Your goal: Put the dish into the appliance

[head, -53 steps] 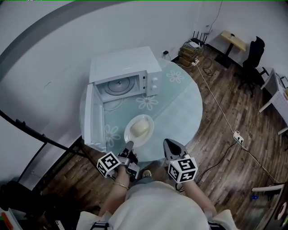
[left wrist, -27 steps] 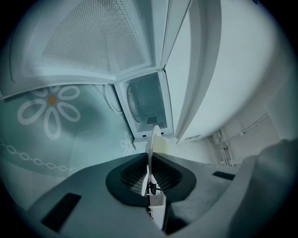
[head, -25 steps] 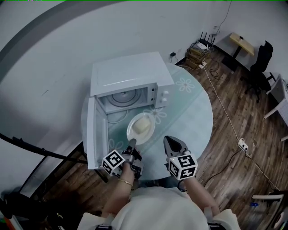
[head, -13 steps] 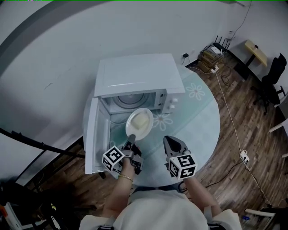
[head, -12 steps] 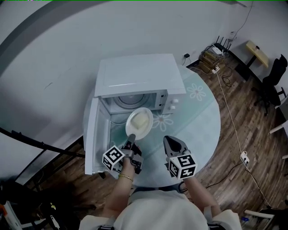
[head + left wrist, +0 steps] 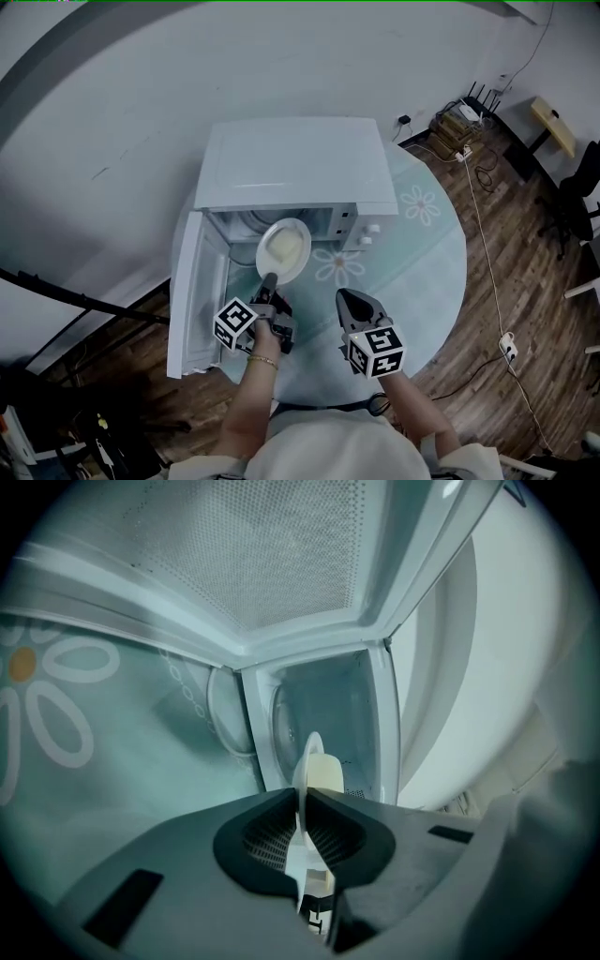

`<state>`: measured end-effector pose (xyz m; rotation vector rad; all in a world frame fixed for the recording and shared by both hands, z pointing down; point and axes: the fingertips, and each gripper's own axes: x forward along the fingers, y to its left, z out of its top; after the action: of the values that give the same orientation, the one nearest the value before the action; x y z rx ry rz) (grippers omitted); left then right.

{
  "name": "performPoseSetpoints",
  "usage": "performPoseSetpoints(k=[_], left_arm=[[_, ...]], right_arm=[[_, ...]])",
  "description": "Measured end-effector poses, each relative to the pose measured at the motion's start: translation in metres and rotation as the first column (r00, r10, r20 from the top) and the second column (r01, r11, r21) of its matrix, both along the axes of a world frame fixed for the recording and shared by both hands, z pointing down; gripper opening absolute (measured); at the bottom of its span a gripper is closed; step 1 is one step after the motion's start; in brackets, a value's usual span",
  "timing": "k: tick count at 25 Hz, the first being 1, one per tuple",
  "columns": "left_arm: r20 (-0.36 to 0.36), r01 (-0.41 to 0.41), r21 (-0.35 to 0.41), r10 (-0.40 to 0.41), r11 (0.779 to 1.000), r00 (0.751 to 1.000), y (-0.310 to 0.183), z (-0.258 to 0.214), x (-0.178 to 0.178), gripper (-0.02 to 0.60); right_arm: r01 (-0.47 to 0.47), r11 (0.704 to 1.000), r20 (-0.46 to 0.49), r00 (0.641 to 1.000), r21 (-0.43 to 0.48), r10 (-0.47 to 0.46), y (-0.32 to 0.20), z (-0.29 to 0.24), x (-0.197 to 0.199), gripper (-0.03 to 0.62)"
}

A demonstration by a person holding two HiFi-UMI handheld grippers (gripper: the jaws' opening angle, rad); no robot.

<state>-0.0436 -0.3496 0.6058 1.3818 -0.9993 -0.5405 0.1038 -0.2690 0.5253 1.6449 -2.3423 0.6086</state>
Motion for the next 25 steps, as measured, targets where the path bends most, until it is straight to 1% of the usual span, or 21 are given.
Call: performPoseSetpoints(k=[9, 12, 25], left_arm=[[0.021, 0.08, -0.022, -0.08, 0.997, 0.997, -0.031, 0.022, -0.003, 0.032], [0.031, 0.096, -0.028, -0.095, 0.995, 0.995, -0.038, 0.029, -0.002, 0.032], [0.035, 0.157, -0.053, -0.155, 0.986, 0.987, -0.07, 0.044, -0.001, 0.032]], right_arm=[[0.033, 0.999, 0.015, 0.999, -0.013, -0.033, -0.02, 0.009, 0.004, 0.006], [0.04, 0.999, 0.015, 0.999, -0.018, -0.04, -0.023, 0.013, 0.006, 0.005], [0.059, 0.998, 0.022, 0.998, -0.03, -0.058, -0.031, 0.02, 0.009, 0.006]])
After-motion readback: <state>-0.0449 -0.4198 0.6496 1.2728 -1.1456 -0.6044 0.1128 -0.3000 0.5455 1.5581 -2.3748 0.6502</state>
